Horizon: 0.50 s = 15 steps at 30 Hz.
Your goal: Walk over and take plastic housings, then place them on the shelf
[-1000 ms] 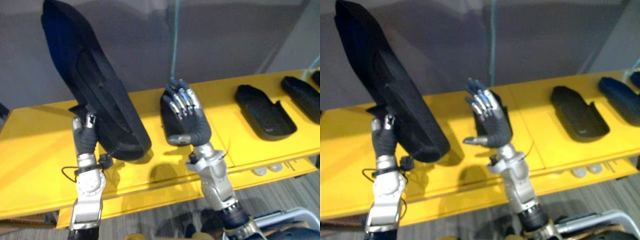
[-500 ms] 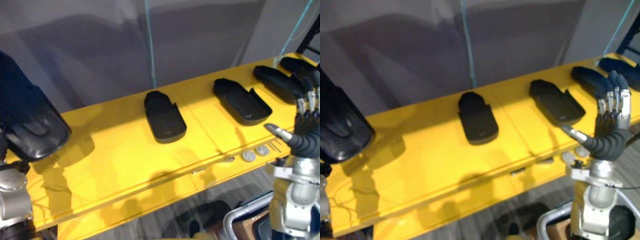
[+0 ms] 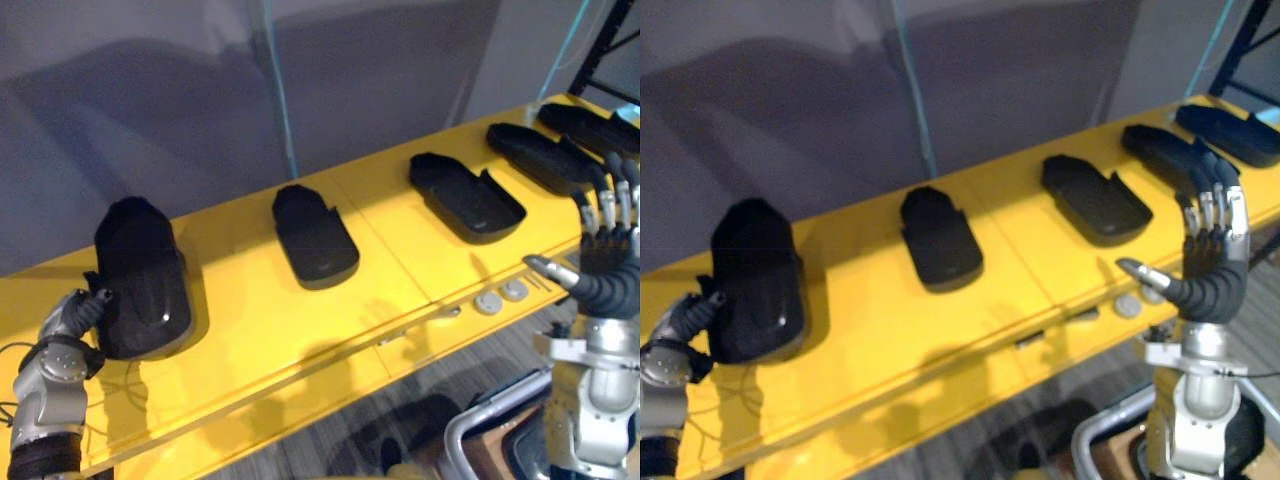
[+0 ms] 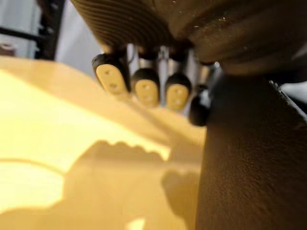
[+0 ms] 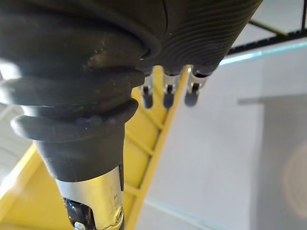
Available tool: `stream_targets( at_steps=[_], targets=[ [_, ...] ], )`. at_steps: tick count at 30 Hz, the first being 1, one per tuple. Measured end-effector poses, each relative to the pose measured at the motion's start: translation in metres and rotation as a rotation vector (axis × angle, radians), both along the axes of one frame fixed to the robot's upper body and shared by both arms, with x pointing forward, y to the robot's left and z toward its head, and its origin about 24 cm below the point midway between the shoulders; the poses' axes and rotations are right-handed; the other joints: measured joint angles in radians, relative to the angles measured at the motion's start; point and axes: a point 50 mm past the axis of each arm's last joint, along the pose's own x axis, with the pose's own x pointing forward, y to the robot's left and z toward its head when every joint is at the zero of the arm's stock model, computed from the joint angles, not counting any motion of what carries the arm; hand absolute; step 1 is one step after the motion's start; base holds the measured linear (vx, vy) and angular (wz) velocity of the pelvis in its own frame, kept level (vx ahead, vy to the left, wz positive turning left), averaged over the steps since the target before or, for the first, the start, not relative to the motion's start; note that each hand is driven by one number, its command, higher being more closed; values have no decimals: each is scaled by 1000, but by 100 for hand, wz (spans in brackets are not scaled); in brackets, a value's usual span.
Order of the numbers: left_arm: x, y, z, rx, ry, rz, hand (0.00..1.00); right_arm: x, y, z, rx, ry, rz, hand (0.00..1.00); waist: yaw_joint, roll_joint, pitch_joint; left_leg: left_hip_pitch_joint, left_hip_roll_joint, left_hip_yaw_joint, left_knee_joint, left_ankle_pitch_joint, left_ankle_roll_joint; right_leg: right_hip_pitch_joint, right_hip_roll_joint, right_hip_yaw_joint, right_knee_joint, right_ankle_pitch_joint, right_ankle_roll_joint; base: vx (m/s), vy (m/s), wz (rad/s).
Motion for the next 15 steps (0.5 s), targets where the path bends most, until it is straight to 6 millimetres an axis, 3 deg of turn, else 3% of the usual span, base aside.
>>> stream_targets(
  at_steps=[5, 15],
  targets=[
    [1, -7, -15, 61, 120, -43, 100, -2, -1, -4, -3, 21, -4, 0, -11, 6, 2, 11, 5, 24, -8, -1, 0, -2, 7, 21, 0, 1, 0, -31, -12, -12],
    [-14, 9, -33, 98, 224, 92, 100, -5, -4, -8, -18, 51, -9, 0, -26, 28, 15, 25, 12, 72, -7, -1, -1, -13, 14, 59, 0, 9, -2, -39, -13, -12]
  ],
)
